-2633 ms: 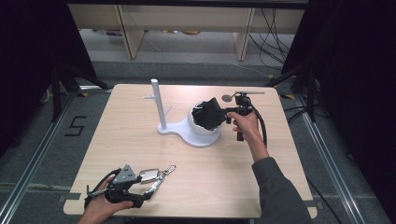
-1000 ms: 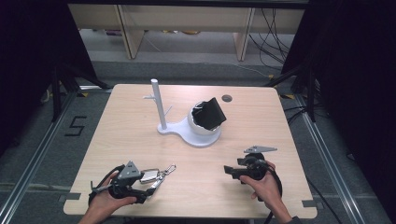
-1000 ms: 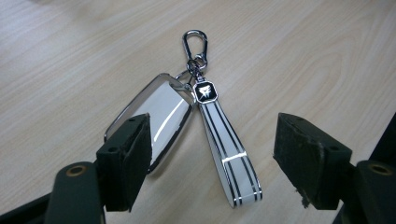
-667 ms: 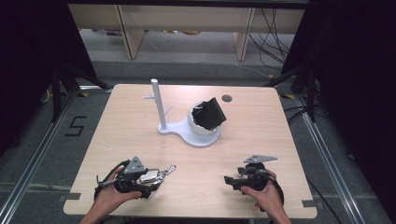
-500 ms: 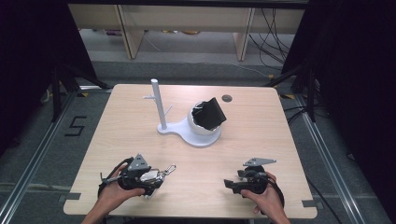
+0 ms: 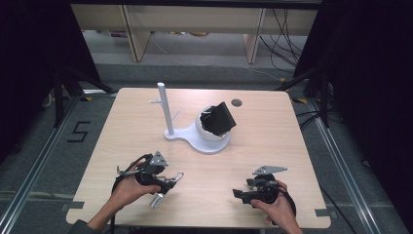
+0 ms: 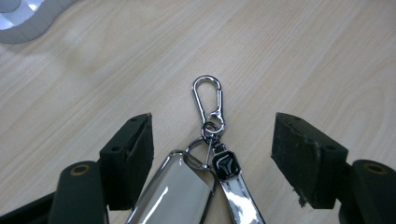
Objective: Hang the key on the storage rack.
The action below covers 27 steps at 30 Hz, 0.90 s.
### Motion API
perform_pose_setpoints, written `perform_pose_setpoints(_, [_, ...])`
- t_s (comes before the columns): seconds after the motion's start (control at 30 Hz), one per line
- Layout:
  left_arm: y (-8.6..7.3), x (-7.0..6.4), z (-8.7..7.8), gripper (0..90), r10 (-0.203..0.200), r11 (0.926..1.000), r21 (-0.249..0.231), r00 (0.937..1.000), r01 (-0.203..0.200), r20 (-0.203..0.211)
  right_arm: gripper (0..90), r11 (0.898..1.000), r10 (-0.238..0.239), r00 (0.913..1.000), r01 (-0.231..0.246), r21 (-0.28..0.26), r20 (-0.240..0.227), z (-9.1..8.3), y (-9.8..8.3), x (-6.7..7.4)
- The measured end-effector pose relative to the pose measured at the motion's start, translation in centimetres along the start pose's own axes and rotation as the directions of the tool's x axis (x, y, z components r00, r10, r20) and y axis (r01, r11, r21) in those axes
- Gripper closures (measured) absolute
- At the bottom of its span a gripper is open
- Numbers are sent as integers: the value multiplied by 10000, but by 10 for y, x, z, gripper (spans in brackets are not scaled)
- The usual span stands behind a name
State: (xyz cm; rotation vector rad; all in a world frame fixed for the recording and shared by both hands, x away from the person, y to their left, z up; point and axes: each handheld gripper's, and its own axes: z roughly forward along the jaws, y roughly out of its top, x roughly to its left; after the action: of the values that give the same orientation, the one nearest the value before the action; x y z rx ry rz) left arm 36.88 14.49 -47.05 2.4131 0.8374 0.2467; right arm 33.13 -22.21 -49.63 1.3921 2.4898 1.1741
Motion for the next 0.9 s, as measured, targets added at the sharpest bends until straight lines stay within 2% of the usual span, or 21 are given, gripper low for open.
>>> perform_pose_setpoints(0.03, [3, 0, 1, 306, 16, 9998, 196, 10000, -18, 98, 260, 9995, 254, 9996, -257, 191, 151, -1, 0, 4])
perform_pose_setpoints(0.07, [5, 1, 3, 313, 146, 9994, 319, 9998, -149, 96, 260, 9999, -115, 9998, 114, 105, 135, -1, 0, 2])
perform_pose_setpoints(0.1, [7, 2, 5, 322, 181, 9987, 482, 9997, -187, 133, 260, 9999, 67, 9999, -69, 152, 99, -1, 0, 4])
perform_pose_setpoints(0.13, [10, 3, 7, 326, 299, 9976, 627, 9995, -307, 129, 260, 9998, -118, 9999, 117, 154, 57, 0, 0, 3])
perform_pose_setpoints(0.17, [12, 3, 9, 339, 273, 9975, 653, 9996, -270, -31, 260, 10000, -85, 9999, 86, 51, -131, 1, 0, 3])
perform_pose_setpoints(0.2, [14, 4, 10, 359, 364, 9964, 770, 9993, -359, -50, 260, 9998, -201, 9997, 200, 96, 123, 1, 0, 3])
perform_pose_setpoints(0.23, [16, 4, 12, 378, 264, 9962, 824, 9996, -266, 36, 260, 9999, -1, 9999, -1, 160, 110, 1, 0, 4])
perform_pose_setpoints(0.27, [17, 4, 14, 391, 256, 9952, 942, 9996, -266, 119, 260, 10000, 95, 9999, -95, -8, 66, 2, 0, 5])
perform_pose_setpoints(0.3, [18, 3, 17, 397, 293, 9930, 1143, 9994, -311, 174, 260, 9999, 0, 10000, 1, -108, 40, 3, 0, 5])
perform_pose_setpoints(0.33, [19, 1, 19, 407, 132, 9904, 1376, 9998, -154, 171, 260, 9996, -184, 9998, 183, 221, 55, 1, 1, 4])
perform_pose_setpoints(0.53, [27, 2, 29, 475, 562, 9748, 2141, 9978, -623, 348, 262, 9996, -163, 9999, 163, 220, 11, 2, 1, 5])
perform_pose_setpoints(0.57, [27, 0, 30, 490, 394, 9728, 2271, 9986, -464, 352, 262, 9996, -172, 9999, 172, 220, 1, 2, 1, 5])
perform_pose_setpoints(0.63, [30, 0, 33, 513, 630, 9615, 2657, 9974, -701, 352, 262, 9996, -37, 10000, 38, 276, -22, 2, 1, 6])
perform_pose_setpoints(0.7, [32, -1, 35, 537, 627, 9551, 2878, 9974, -706, 364, 264, 9995, -201, 9998, 202, 232, -37, 2, 1, 5])
perform_pose_setpoints(0.77, [36, -1, 36, 562, 659, 9481, 3095, 9972, -733, 343, 265, 9996, -158, 9999, 159, 226, -36, 2, 1, 6])
perform_pose_setpoints(0.8, [37, -1, 37, 572, 619, 9479, 3110, 9975, -698, 349, 265, 9994, -281, 9996, 282, 207, -50, 3, 1, 6])
perform_pose_setpoints(0.9, [41, -2, 40, 609, 606, 9367, 3423, 9970, -736, 485, 265, 9993, -291, 9996, 292, 233, -63, 3, 1, 6])
